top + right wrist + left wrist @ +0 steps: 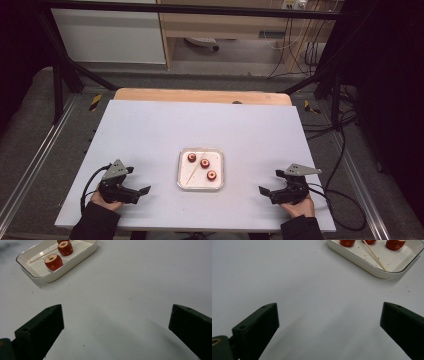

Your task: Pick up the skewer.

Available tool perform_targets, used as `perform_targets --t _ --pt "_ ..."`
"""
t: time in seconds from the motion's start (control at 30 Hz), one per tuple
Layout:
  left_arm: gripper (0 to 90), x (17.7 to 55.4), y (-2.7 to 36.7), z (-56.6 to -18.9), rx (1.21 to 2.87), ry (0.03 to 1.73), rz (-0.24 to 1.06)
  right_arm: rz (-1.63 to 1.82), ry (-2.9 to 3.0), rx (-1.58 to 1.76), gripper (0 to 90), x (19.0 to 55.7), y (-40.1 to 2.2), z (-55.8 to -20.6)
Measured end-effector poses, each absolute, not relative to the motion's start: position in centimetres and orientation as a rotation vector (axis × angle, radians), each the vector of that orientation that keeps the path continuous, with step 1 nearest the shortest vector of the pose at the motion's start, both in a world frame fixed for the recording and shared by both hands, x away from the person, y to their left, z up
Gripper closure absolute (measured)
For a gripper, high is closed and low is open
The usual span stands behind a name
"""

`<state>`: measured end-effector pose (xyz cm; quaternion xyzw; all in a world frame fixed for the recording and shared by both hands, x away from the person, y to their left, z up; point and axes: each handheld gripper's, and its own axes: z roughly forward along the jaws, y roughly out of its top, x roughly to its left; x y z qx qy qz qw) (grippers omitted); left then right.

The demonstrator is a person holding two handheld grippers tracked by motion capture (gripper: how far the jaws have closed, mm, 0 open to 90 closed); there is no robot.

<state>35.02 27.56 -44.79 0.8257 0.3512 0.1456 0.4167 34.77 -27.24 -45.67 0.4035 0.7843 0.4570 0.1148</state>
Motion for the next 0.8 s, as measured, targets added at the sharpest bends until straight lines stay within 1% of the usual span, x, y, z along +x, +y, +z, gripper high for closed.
perform_targets --t 0.8 --pt "3.2 35.1 26.1 -44.1 2.075 0.873 0.351 1.362 2.289 1.176 0.6 34.7 -27.3 -45.6"
